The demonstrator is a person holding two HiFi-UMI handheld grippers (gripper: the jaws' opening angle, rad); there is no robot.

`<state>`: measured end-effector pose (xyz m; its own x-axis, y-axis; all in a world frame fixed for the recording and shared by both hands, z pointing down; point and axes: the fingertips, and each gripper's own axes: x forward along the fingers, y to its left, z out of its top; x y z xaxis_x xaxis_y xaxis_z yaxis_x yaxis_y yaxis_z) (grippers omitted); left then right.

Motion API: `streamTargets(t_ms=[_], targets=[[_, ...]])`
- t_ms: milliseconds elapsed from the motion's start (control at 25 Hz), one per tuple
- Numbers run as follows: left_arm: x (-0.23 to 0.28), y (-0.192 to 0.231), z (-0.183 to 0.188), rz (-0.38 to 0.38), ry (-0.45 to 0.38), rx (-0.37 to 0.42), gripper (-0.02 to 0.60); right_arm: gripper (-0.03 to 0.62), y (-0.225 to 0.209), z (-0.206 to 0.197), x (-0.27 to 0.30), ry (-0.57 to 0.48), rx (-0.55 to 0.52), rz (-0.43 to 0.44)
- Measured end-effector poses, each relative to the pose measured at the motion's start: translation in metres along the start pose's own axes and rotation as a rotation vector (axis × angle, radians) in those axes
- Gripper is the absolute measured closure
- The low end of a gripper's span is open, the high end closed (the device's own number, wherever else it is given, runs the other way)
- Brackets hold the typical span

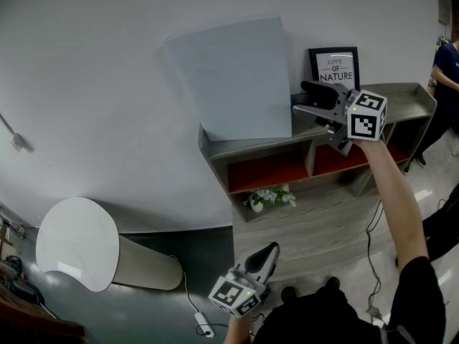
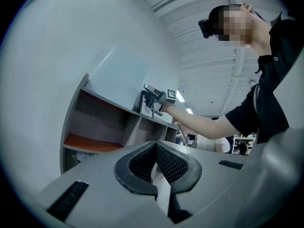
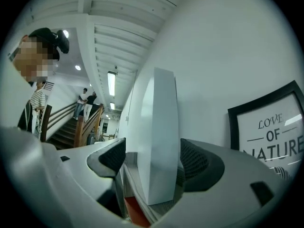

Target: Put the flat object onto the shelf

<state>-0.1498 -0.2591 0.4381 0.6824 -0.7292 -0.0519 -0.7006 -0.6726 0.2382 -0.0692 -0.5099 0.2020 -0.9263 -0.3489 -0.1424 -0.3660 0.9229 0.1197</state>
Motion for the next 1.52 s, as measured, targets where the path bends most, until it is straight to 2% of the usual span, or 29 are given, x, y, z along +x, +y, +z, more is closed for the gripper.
streamTargets(t_ms=[440, 800, 840, 920, 1200, 1520], targets=[[-0.003, 0.001, -0.003, 0.006, -0.007, -0.023, 0.571, 0.287, 0.06, 0.001, -0.018, -0.097, 0.014, 0.042], [-0.002, 0.003, -0.011, 0.008, -0.001, -0.017, 0.571, 0.294, 0.108, -0.022, -0.038, -0.153, 0.102, 0.078], [-0.002, 0.003, -0.011, 0.009, 0.0, -0.018, 0.571, 0.314, 0.111, -0.024, -0.039, -0.161, 0.113, 0.074], [-0.001, 0.003, -0.011, 0.006, 0.0, -0.023, 0.571, 0.395, 0.118, -0.029, -0.042, -0.175, 0.14, 0.067], [-0.001, 0.003, -0.014, 0.015, -0.001, -0.036, 0.571, 0.49, 0.138, -0.052, -0.044, -0.178, 0.188, 0.048], [-0.009, 0.005, -0.014, 0.02, -0.012, -0.045, 0.571, 0.568, 0.151, -0.066, -0.044, -0.171, 0.226, 0.01]])
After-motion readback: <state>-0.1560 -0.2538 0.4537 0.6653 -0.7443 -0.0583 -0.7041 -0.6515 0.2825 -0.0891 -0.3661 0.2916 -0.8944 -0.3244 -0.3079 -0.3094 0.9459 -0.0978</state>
